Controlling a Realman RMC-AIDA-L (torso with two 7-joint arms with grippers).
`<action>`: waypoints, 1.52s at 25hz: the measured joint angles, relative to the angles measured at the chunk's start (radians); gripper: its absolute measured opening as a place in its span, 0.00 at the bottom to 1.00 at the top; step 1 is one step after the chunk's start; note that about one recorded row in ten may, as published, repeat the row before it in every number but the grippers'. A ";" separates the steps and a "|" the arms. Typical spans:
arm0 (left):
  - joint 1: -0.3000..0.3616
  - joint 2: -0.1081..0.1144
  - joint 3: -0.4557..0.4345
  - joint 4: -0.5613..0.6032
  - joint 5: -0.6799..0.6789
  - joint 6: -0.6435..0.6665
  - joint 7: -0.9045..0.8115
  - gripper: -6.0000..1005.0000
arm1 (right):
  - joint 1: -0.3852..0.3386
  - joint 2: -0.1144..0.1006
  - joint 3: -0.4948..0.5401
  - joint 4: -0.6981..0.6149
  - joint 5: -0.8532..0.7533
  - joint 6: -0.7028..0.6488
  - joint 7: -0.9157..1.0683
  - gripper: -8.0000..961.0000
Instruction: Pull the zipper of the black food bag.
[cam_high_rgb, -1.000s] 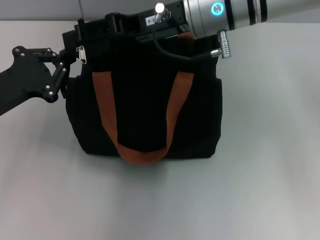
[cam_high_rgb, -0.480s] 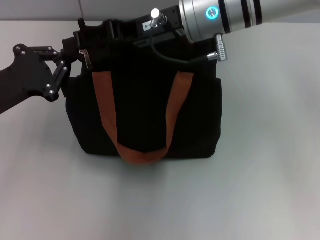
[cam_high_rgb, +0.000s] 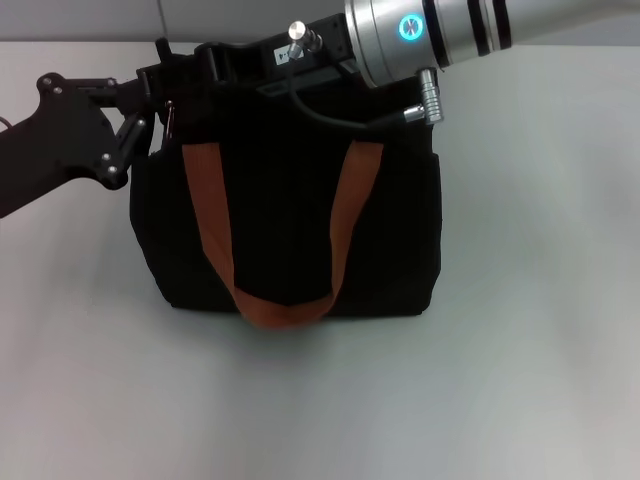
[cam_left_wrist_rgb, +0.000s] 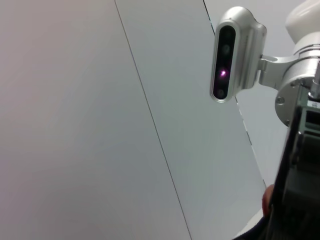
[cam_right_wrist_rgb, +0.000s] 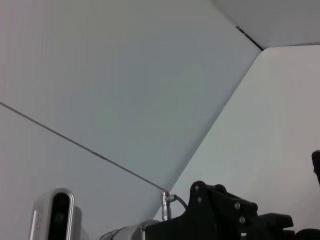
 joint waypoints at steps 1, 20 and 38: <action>-0.003 0.000 0.000 0.000 0.000 0.000 -0.002 0.03 | 0.000 0.000 0.000 0.000 0.000 0.000 0.000 0.81; -0.009 -0.006 0.002 0.021 0.006 -0.002 -0.038 0.03 | 0.005 0.001 -0.004 0.021 0.015 0.016 0.001 0.80; -0.011 -0.011 0.003 0.076 0.011 0.017 -0.116 0.03 | 0.002 0.000 -0.059 0.027 0.094 0.031 -0.011 0.80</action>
